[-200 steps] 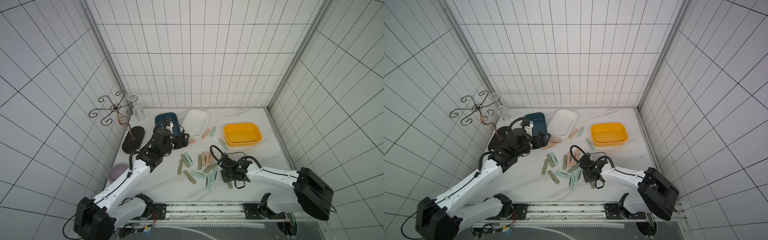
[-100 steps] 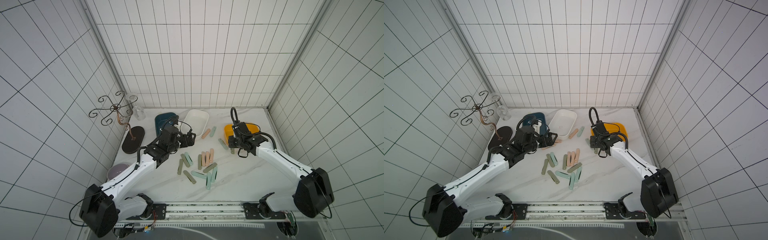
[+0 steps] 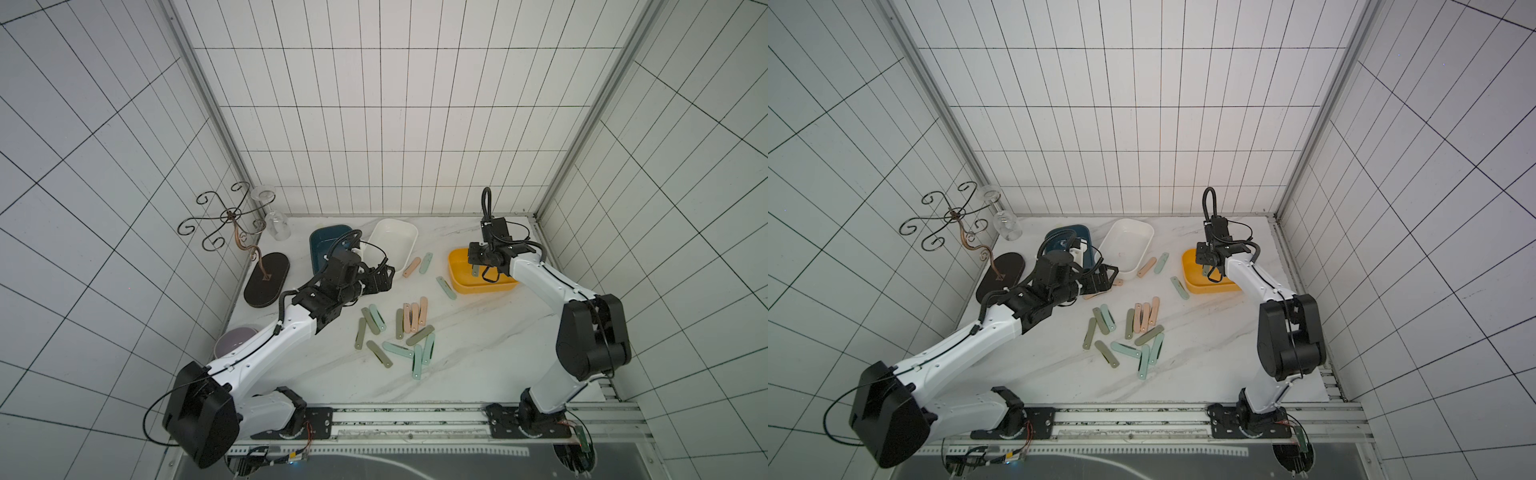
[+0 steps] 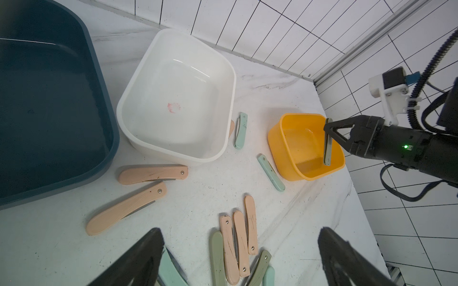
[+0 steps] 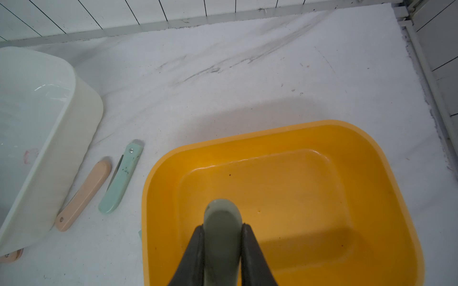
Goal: Place the fruit knives into the storage box by color
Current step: Place the fruit knife in the storage box.
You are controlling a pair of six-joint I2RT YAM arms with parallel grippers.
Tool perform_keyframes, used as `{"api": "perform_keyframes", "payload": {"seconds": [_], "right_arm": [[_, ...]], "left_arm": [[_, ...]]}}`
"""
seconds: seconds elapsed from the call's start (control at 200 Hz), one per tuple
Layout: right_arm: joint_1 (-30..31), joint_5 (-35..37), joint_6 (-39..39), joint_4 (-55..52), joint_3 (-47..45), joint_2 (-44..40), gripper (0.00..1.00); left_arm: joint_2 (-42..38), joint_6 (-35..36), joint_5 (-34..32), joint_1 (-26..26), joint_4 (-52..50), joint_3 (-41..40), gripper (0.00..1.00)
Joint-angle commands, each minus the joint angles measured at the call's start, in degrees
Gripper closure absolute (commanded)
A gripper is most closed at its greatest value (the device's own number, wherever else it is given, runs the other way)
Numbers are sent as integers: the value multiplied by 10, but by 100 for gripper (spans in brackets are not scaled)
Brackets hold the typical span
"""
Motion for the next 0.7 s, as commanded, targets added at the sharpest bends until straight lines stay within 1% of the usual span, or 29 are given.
{"api": "perform_keyframes", "payload": {"seconds": [0.0, 0.315, 0.595, 0.695], "right_arm": [[-2, -16, -30, 50, 48, 25, 80], [4, -53, -38, 87, 57, 97, 80], [19, -57, -38, 99, 60, 137, 79], [21, -58, -36, 99, 67, 148, 76]], "left_arm": [[2, 5, -8, -2, 7, 19, 3], [3, 7, -15, -2, 2, 22, 3], [5, 7, -16, -2, 3, 23, 3], [3, 7, -19, -3, 1, 20, 3]]}}
